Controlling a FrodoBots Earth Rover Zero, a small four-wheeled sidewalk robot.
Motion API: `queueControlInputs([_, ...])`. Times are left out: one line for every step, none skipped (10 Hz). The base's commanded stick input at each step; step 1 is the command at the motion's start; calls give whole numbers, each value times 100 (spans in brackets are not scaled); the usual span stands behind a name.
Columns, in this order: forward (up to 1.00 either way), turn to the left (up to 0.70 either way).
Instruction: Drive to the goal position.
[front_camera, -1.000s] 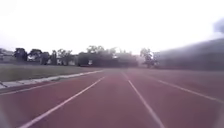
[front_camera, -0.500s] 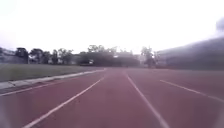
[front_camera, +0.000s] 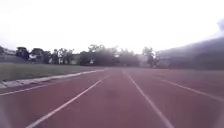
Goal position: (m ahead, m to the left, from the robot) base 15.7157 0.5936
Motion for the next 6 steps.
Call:
queueControlInputs([70,-13])
queueControlInputs([70,-24])
queueControlInputs([70,-25])
queueControlInputs([70,-14])
queueControlInputs([70,-1])
queueControlInputs([70,0])
